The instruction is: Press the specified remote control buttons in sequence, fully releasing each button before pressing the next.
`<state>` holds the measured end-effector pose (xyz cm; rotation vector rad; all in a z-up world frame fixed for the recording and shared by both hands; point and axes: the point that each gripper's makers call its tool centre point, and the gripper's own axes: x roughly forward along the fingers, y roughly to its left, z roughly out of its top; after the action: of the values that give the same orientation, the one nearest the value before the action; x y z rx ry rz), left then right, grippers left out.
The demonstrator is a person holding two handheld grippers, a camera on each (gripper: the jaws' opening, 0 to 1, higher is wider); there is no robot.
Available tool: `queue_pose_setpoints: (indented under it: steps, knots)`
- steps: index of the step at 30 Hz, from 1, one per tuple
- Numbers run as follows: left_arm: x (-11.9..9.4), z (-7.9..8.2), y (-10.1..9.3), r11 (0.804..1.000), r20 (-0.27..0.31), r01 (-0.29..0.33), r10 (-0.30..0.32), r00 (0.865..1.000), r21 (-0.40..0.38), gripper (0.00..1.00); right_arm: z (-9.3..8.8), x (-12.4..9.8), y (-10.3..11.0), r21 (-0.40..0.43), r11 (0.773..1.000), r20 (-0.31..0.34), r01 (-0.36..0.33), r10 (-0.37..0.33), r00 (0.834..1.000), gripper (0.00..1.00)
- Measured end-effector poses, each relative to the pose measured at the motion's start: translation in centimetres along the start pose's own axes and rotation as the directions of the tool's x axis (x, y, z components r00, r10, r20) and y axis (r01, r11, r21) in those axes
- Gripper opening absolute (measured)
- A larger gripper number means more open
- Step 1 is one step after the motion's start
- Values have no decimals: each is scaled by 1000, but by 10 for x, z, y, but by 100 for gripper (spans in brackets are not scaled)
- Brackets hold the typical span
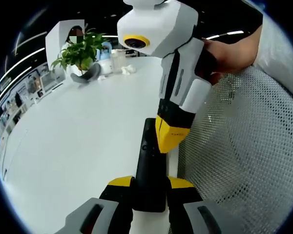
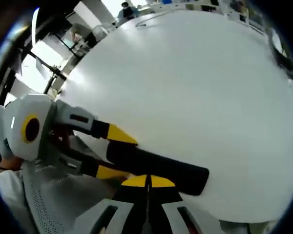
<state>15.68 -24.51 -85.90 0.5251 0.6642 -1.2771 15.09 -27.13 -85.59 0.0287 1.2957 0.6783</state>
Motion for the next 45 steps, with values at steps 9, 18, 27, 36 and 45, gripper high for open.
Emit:
queue_pose_setpoints:
  steps: [9,18,27,36,45]
  knots:
    - [0,0,-1,1000,7,1,-1,1000,21,25,0,-1,1,36,999,3,-25,25,1000,0]
    - [0,1,-1,1000,8,1,-1,1000,27,25,1,-2,0,74,996,3,-40,40,999,0]
    - [4,5,-10,998,18,28,-28,999,48,25,12,-4,7,88,992,72,-94,88,993,0]
    - [4,4,-8,999,19,27,-28,999,44,25,9,-1,9,89,991,50,-103,99,994,0]
    - [4,5,-8,999,15,28,-29,999,46,25,10,-1,8,137,983,72,-120,111,991,0]
